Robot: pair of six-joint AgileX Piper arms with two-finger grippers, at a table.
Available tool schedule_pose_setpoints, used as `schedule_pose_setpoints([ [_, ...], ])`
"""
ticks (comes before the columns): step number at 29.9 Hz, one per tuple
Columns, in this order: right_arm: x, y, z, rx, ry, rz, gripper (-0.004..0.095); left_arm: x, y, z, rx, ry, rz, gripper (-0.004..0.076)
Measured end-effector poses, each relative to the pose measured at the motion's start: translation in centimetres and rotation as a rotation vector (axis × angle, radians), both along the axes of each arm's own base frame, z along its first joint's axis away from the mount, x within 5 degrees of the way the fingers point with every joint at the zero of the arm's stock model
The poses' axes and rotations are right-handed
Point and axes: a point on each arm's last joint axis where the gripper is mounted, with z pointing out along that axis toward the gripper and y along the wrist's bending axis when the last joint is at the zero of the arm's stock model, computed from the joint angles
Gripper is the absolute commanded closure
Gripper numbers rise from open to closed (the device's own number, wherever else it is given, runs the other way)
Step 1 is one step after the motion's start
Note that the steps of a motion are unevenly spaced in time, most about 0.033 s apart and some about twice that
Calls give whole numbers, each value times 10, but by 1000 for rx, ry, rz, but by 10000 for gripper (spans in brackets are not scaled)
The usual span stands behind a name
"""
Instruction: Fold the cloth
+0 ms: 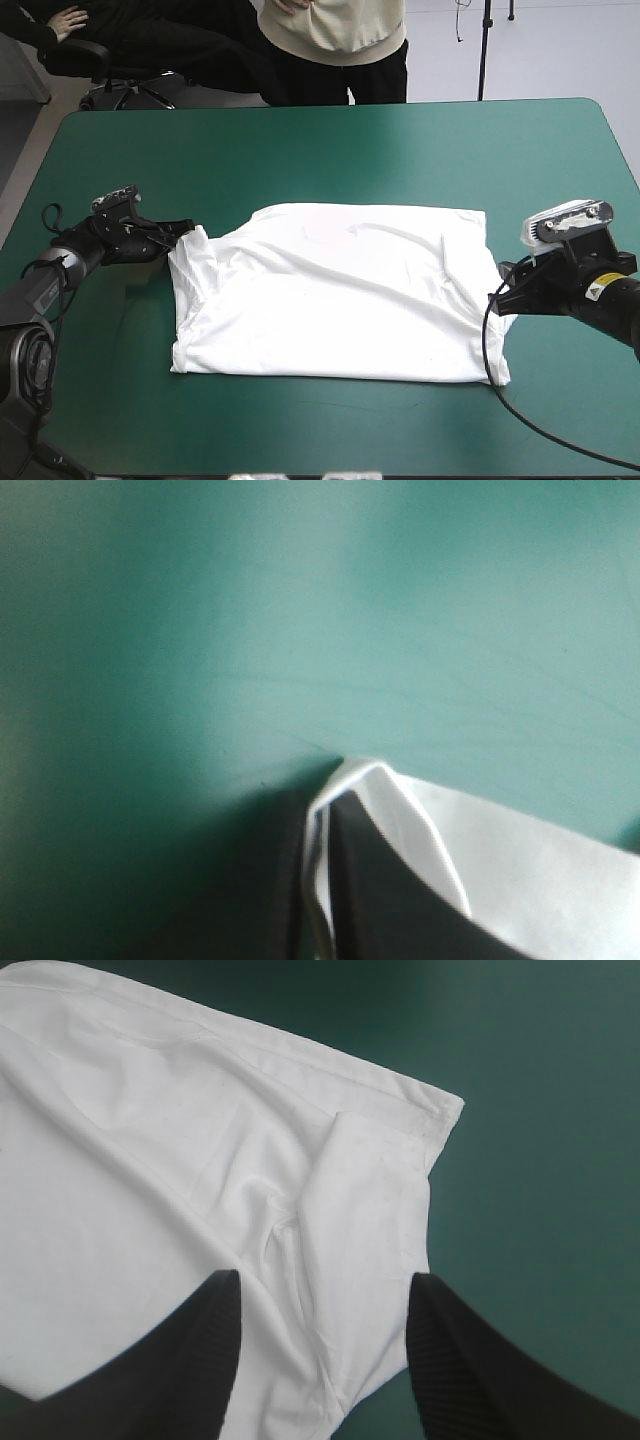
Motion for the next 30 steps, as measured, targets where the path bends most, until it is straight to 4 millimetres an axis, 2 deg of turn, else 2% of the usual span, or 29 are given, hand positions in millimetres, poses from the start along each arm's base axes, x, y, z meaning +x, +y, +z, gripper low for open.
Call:
schedule_pose_setpoints([
  [6,-1,0,-1,-3,17,3,520,3,-3,10,11,1,-80,741],
  [11,-1,0,-2,-4,22,4,521,-1,-9,42,10,-59,-156,741],
  [14,-1,0,-2,-4,22,4,521,-7,-21,61,-3,-87,-242,741],
  [17,-1,0,-2,-4,22,4,521,-12,-41,67,-12,-78,-340,741],
  [24,-2,1,-2,6,29,7,521,-15,-98,57,-13,-53,-516,741],
  [27,-2,2,-2,22,32,12,521,-10,-116,40,2,-38,-556,741],
  [30,-2,3,-2,30,35,14,521,-4,-126,19,17,-10,-571,729],
])
